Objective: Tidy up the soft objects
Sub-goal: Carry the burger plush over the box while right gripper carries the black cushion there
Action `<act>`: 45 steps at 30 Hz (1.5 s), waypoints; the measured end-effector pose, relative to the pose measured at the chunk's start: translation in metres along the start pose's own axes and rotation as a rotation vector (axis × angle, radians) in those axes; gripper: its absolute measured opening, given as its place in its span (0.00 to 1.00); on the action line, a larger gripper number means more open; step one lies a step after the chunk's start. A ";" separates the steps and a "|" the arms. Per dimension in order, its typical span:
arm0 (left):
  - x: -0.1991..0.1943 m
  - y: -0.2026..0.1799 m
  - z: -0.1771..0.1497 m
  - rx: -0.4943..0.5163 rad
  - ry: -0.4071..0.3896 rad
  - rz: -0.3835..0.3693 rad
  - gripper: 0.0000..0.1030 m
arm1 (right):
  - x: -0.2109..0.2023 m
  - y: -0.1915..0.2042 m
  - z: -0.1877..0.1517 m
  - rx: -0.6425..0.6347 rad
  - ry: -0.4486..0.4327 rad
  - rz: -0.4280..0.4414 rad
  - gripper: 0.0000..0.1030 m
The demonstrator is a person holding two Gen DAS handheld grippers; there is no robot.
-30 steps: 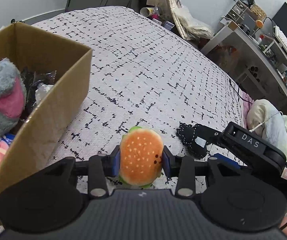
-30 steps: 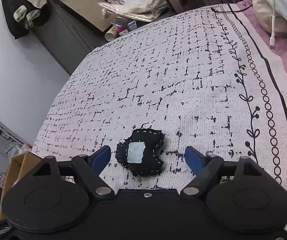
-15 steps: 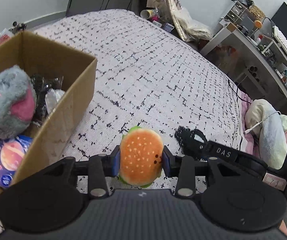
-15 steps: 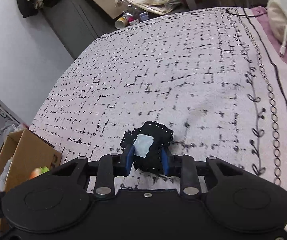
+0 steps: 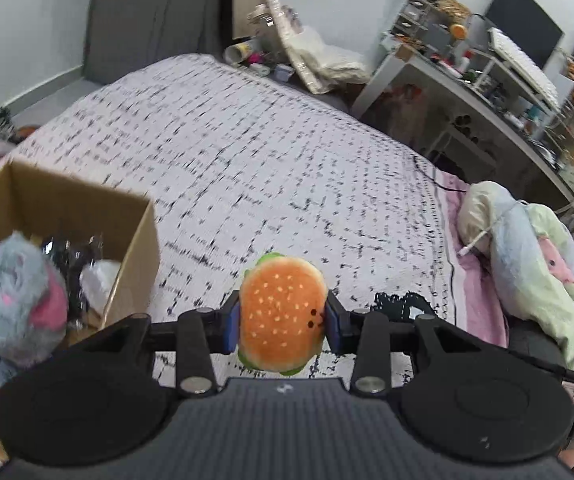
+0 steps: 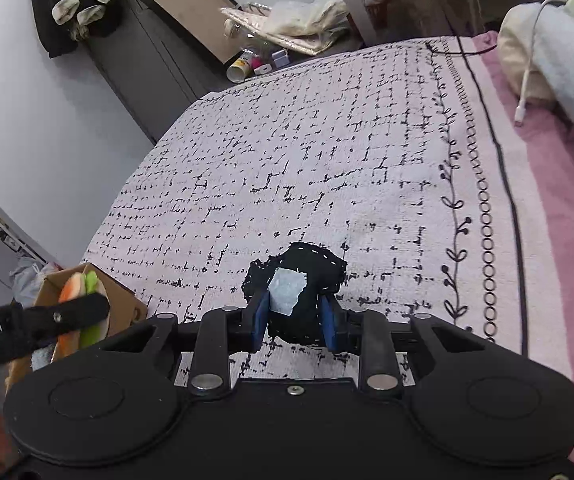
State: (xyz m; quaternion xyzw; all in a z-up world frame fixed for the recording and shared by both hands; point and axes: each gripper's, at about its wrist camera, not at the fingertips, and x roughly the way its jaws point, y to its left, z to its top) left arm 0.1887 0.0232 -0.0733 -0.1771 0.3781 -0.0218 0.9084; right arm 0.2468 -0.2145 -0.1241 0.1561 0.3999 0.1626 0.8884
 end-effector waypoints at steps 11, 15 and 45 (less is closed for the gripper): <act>-0.026 0.011 0.011 0.083 -0.071 -0.089 0.39 | -0.048 0.024 0.002 0.003 -0.087 -0.029 0.27; -0.042 0.014 0.014 0.089 -0.093 -0.111 0.39 | -0.058 0.034 0.001 0.010 -0.102 -0.022 0.27; -0.093 0.128 0.036 -0.020 -0.128 -0.120 0.39 | -0.055 0.153 -0.014 -0.109 -0.107 0.091 0.27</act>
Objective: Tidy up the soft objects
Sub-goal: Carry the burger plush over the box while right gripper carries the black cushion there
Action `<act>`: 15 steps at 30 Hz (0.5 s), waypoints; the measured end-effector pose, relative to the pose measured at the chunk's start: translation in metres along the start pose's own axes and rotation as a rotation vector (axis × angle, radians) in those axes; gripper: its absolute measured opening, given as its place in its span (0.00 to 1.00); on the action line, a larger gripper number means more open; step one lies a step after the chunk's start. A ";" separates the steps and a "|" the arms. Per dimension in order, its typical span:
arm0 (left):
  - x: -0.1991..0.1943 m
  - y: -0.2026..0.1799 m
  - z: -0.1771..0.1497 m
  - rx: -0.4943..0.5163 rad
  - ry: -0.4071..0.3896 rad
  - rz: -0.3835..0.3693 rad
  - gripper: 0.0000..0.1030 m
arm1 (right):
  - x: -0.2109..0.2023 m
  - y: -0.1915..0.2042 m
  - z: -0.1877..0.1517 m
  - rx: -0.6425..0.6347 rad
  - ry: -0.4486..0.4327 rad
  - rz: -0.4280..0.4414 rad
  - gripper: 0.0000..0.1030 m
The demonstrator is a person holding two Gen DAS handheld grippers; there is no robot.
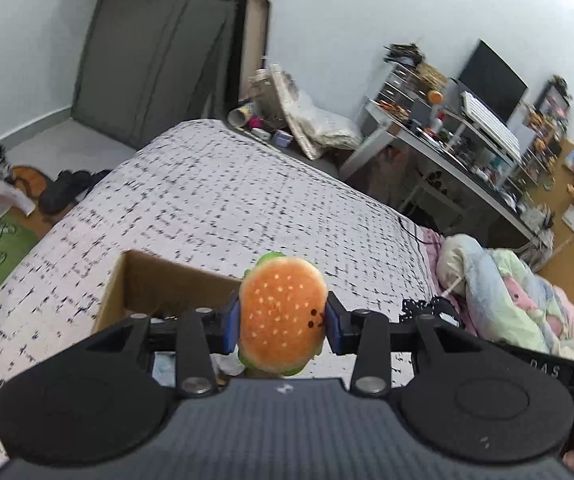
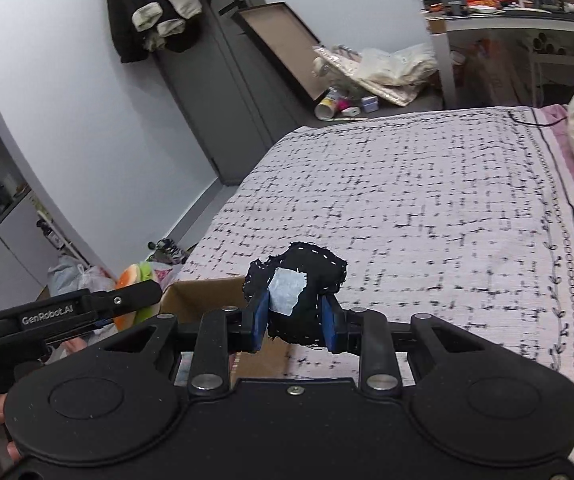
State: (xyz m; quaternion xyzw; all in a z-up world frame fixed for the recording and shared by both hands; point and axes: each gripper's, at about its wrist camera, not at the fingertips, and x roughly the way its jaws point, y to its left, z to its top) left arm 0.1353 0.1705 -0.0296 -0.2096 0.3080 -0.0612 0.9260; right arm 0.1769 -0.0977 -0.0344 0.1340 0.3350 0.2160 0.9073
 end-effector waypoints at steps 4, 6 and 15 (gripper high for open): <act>-0.004 0.015 0.003 -0.043 -0.006 0.021 0.39 | 0.011 0.018 -0.002 -0.018 0.020 0.018 0.27; -0.006 0.021 0.004 -0.054 -0.011 0.021 0.39 | 0.016 0.027 -0.004 -0.025 0.029 0.029 0.27; -0.005 0.040 -0.002 -0.102 0.005 0.046 0.39 | 0.047 0.067 -0.016 -0.081 0.099 0.024 0.27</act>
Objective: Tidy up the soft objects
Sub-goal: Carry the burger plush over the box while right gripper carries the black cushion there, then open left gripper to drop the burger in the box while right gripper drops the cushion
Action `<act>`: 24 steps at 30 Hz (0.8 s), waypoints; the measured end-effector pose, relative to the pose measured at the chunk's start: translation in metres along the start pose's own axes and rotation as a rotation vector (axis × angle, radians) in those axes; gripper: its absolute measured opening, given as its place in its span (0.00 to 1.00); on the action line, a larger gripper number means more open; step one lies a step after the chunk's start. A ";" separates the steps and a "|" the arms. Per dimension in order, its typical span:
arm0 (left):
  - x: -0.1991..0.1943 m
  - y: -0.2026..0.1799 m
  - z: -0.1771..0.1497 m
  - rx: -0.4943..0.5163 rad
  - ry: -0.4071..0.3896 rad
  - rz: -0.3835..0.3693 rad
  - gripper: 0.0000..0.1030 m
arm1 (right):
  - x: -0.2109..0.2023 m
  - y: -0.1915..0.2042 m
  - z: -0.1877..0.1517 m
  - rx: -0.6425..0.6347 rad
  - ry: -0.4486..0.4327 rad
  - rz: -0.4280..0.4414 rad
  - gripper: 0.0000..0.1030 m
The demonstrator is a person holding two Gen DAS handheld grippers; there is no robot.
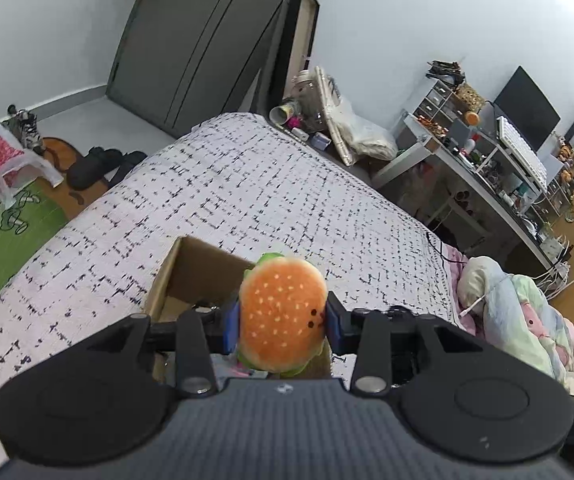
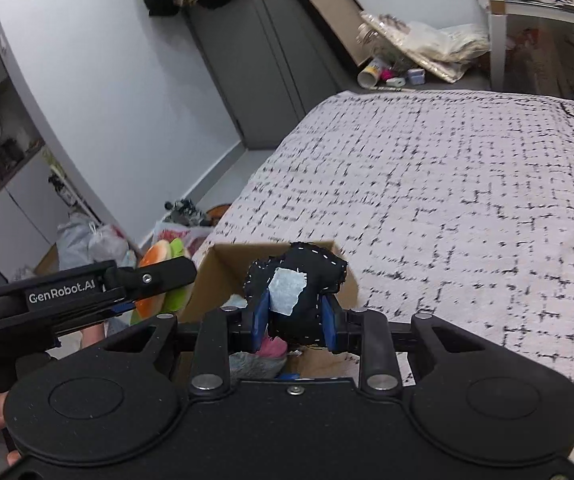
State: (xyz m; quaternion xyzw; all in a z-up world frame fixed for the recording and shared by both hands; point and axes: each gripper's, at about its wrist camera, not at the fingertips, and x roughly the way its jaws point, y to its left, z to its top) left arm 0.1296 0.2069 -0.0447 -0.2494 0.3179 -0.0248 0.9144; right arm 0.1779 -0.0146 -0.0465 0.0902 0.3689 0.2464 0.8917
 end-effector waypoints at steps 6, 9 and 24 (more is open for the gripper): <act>0.000 0.004 -0.002 -0.001 0.003 0.012 0.39 | 0.016 0.015 -0.006 -0.015 0.036 -0.010 0.28; 0.000 0.008 -0.002 -0.013 0.005 0.015 0.39 | 0.025 0.020 -0.010 -0.021 0.058 -0.026 0.32; 0.011 -0.001 -0.004 0.013 0.025 0.027 0.40 | 0.018 -0.004 -0.011 0.037 0.067 -0.008 0.60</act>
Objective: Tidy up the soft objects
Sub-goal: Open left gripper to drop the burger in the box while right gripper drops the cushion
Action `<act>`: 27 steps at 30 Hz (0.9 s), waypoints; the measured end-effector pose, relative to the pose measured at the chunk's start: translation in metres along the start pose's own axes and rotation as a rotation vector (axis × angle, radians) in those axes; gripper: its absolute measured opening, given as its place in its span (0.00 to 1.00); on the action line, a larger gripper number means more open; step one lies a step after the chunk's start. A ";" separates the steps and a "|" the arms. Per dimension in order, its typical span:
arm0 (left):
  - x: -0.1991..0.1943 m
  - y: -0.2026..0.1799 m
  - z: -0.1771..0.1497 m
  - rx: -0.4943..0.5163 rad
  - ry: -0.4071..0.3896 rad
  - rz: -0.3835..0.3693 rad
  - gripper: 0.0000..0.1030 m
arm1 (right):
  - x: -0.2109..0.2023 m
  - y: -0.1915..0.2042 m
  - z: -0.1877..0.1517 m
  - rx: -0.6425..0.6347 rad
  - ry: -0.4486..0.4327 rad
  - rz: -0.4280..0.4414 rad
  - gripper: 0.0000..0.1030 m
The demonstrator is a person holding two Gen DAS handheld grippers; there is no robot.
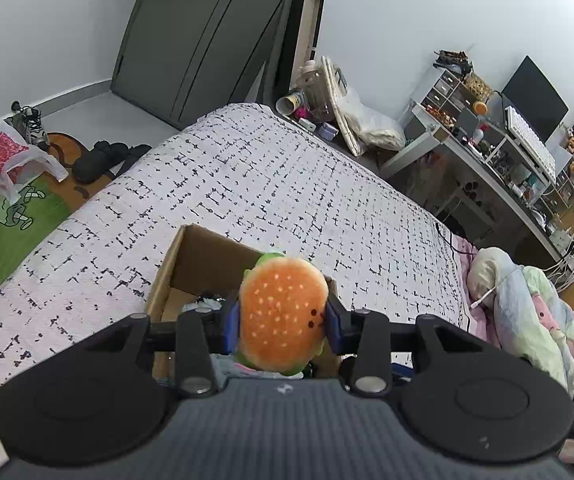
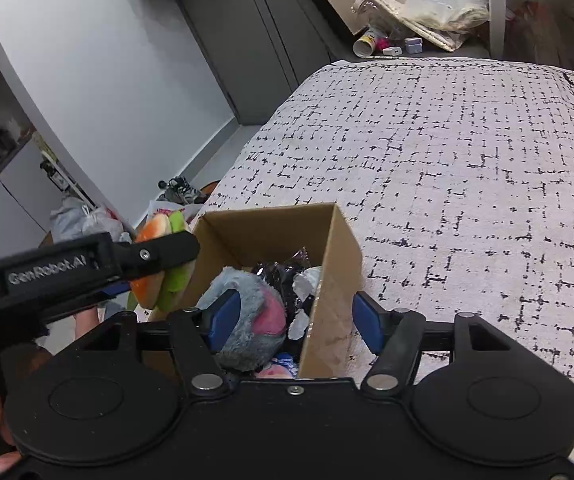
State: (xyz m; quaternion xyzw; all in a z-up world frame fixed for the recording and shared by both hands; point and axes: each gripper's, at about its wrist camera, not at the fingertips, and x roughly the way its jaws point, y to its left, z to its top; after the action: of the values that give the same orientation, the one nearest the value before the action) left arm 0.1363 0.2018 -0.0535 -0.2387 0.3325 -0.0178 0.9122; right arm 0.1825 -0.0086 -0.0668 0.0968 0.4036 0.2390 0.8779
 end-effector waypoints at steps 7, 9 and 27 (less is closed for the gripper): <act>0.017 -0.006 -0.002 0.001 0.019 0.021 0.40 | -0.007 -0.024 0.002 0.039 0.002 0.011 0.60; 0.023 -0.008 -0.002 -0.006 0.018 0.029 0.40 | -0.007 -0.031 0.001 0.054 0.005 0.009 0.60; 0.048 -0.025 -0.002 -0.020 -0.056 0.130 0.73 | -0.008 -0.095 -0.011 0.186 0.030 -0.011 0.61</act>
State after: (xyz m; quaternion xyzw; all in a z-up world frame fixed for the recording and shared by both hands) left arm 0.1761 0.1701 -0.0725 -0.2263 0.3219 0.0513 0.9179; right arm 0.2019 -0.0950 -0.1033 0.1718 0.4377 0.1970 0.8603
